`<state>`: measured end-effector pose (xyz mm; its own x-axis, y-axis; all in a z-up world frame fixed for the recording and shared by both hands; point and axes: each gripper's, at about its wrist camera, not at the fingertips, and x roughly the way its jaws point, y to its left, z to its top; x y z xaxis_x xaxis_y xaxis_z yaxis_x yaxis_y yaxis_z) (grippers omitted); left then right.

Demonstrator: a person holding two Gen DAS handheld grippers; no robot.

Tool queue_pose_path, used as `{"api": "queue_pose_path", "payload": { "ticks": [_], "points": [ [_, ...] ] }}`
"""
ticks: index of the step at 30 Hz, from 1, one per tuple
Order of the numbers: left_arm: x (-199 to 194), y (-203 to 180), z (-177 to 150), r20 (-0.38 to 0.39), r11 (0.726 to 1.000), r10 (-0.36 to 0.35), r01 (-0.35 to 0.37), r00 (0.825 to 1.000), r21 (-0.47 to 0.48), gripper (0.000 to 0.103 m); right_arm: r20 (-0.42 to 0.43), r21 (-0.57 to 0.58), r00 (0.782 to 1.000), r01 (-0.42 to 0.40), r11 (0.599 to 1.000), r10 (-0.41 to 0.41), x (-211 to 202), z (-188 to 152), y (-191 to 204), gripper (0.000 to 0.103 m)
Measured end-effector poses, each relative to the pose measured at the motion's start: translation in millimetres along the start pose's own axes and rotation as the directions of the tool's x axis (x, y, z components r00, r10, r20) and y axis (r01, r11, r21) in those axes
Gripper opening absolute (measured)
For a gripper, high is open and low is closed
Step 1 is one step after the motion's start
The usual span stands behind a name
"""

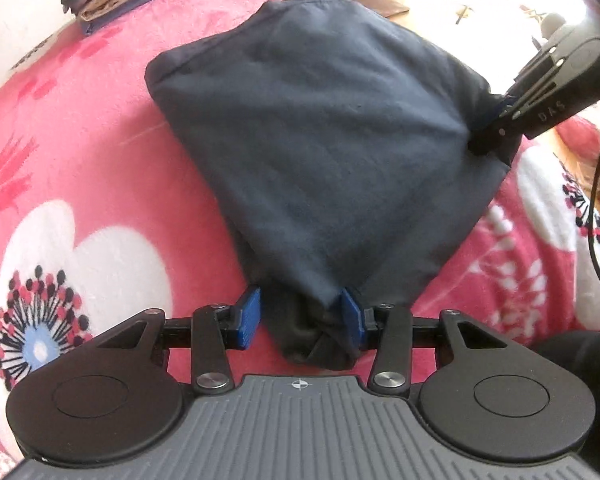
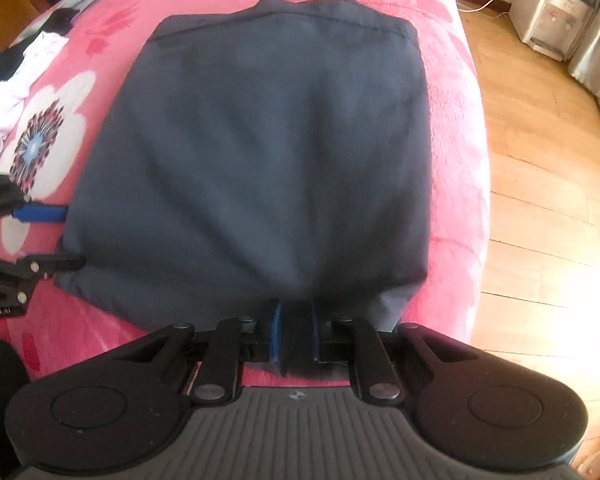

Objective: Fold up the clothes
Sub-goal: 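Lift the pants bundle off the bedspread with the right gripper, then grasp the pants with the left gripper while the right gripper holds them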

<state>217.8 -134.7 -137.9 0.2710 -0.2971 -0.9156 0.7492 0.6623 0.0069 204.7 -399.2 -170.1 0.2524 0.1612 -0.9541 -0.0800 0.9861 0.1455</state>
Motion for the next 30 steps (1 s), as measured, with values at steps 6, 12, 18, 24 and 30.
{"api": "queue_pose_path", "payload": {
  "ticks": [6, 12, 18, 24, 30],
  "points": [
    [-13, 0, 5, 0.020, 1.000, 0.014, -0.014, 1.000, -0.001, 0.044, -0.001, -0.064, 1.000, 0.024, 0.998, -0.024, -24, -2, 7, 0.014],
    [3, 7, 0, -0.031, 0.999, 0.022, -0.023, 0.999, -0.043, 0.044, -0.022, -0.046, 1.000, 0.019, 0.999, -0.021, 1, 0, 0, 0.013],
    [-17, 30, 13, -0.036, 0.994, 0.003, -0.007, 0.999, -0.109, 0.046, 0.016, -0.085, 0.999, -0.048, 0.995, 0.049, -36, 14, -7, 0.014],
    [-12, 70, 51, 0.013, 0.960, 0.004, -0.001, 1.000, -0.281, 0.058, 0.133, 0.050, 0.977, -0.178, 0.983, 0.170, -47, 55, -60, 0.022],
    [20, 109, 74, 0.109, 0.834, -0.211, 0.237, 0.971, -0.499, 0.076, 0.274, 0.312, 0.891, -0.438, 0.843, 0.361, -12, 88, -120, 0.057]
  ]
}}
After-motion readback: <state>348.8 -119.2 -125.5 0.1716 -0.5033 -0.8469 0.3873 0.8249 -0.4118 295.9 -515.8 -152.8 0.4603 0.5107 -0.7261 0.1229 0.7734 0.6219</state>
